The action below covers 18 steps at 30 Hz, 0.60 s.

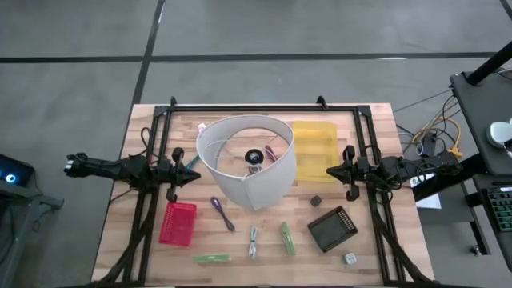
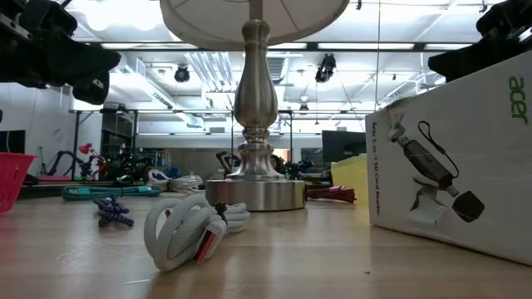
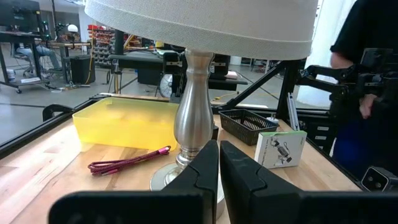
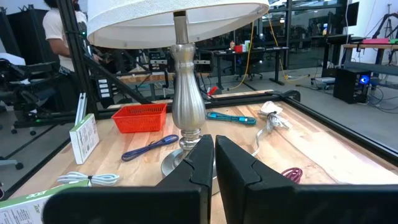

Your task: Pick and place items into bin

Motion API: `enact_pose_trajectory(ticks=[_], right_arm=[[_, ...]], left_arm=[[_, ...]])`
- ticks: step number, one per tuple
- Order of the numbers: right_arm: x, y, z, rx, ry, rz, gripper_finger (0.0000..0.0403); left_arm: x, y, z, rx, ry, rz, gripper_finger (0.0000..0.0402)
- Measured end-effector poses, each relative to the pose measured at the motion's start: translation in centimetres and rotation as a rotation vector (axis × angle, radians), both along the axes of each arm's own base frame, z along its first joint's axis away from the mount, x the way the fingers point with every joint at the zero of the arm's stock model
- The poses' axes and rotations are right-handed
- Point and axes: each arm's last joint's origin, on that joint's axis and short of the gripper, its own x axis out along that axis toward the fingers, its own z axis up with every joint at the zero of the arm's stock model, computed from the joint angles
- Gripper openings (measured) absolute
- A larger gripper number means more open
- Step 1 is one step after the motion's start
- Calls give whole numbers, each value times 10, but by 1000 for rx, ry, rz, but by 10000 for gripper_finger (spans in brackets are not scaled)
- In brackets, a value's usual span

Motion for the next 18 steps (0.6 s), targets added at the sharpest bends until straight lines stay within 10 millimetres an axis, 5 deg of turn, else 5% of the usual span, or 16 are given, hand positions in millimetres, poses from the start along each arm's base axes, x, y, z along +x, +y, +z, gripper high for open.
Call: enact_pose_trajectory(ticks=[10, 18], right_arm=[[0, 0, 0, 19, -1, 1, 9], [0, 0, 0, 208, -15, 9, 9]], left_arm=[[0, 0, 0, 0, 0, 0, 0], [0, 0, 0, 0, 0, 1, 0]])
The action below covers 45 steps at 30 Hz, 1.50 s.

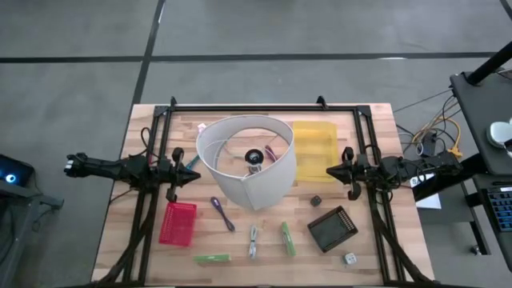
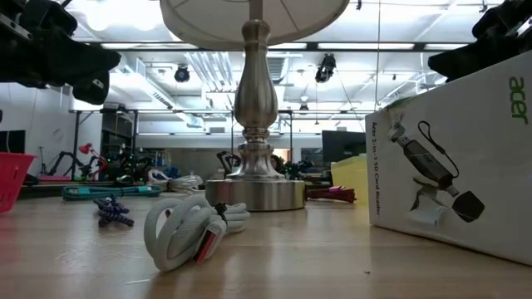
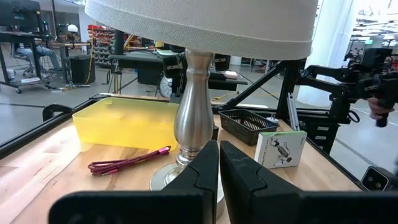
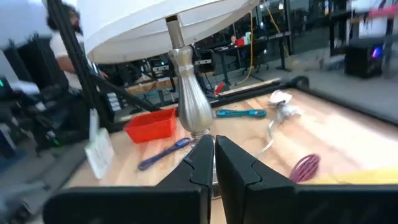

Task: Pick and place items into bin
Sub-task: Put the black charger adapter into the black bin

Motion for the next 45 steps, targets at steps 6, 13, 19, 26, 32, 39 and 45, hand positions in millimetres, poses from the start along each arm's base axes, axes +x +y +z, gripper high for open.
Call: enact_pose_trajectory(ticks=[6, 13, 19, 26, 32, 39, 45], right_arm=[[0, 0, 2, 418, -49, 10, 9], [0, -1, 2, 572, -64, -4, 9], [-1, -5, 2, 543, -95, -128, 9], [-2, -6, 11, 511, -187, -138, 11], [-2, -6, 30, 370, -249, -146, 50], [3, -4, 64, 287, -113, -157, 132], [11, -2, 92, 244, 127, -187, 192]], left_arm=[[0, 0, 0, 0, 0, 0, 0], [0, 0, 0, 0, -1, 0, 0], [0, 0, 2, -5, -24, 0, 0], [-1, 0, 14, -179, -144, 1, 0], [-3, 2, 26, -208, -269, 29, 0], [-4, 3, 27, -230, -284, 72, 0], [-5, 6, 32, -249, -340, 164, 11]])
